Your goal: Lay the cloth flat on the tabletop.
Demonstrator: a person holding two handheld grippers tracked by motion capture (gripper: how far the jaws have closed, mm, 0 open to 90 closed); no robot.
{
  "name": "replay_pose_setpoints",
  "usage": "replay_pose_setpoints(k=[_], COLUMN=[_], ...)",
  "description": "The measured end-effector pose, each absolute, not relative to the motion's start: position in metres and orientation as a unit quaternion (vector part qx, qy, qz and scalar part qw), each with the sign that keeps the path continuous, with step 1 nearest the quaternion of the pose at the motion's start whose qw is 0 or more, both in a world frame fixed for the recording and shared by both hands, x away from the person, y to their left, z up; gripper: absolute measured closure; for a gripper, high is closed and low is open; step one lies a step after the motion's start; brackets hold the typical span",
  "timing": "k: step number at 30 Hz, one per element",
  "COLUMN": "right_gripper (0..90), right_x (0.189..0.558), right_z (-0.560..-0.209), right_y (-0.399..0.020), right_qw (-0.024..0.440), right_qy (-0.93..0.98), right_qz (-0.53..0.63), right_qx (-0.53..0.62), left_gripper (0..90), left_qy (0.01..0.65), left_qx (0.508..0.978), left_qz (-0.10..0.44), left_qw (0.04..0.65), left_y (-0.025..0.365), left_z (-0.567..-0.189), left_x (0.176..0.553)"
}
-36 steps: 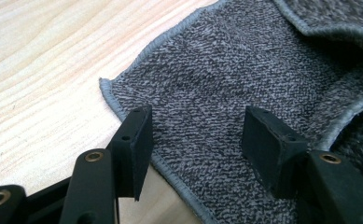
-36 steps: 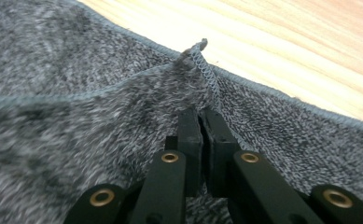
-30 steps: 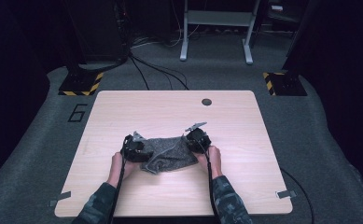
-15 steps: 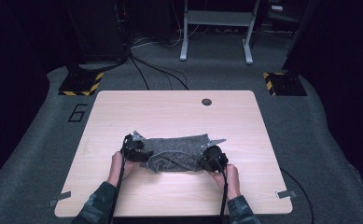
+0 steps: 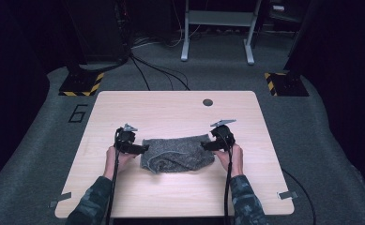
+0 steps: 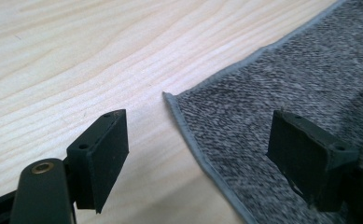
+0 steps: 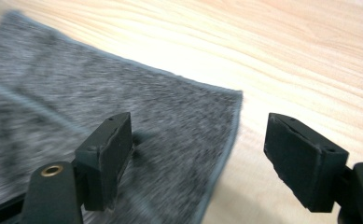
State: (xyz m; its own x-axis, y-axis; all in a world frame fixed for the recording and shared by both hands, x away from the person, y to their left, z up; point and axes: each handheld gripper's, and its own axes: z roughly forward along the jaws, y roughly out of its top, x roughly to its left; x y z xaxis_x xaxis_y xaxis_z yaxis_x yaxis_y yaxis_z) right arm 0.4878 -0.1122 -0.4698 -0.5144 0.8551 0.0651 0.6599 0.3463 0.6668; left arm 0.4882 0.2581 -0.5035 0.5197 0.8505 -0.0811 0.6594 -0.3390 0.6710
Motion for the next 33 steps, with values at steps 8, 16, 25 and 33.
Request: replay_pose_setpoints(k=[8, 16, 25, 33], right_gripper=[27.5, 31.9, 73.1, 86.7], right_x=[0.525, 0.534, 0.524, 0.515], right_z=[-0.494, -0.507, -0.502, -0.504], right_y=[-0.106, -0.104, -0.095, -0.104], right_qw=[0.150, 0.150, 0.138, 0.120], right_qy=[0.807, 0.804, 0.829, 0.819], right_qz=[0.298, 0.275, 0.271, 0.291], right_qx=[0.487, 0.506, 0.469, 0.480], left_gripper=[20.5, 30.4, 62.3, 84.9], left_qy=[0.460, 0.443, 0.430, 0.413], left_qx=[0.819, 0.833, 0.832, 0.840], left_qz=[0.144, 0.152, 0.162, 0.173], left_qw=[0.313, 0.295, 0.310, 0.305], left_y=[0.248, 0.240, 0.231, 0.223], left_z=[-0.507, -0.510, -0.510, -0.509], left_x=[0.503, 0.502, 0.490, 0.482])
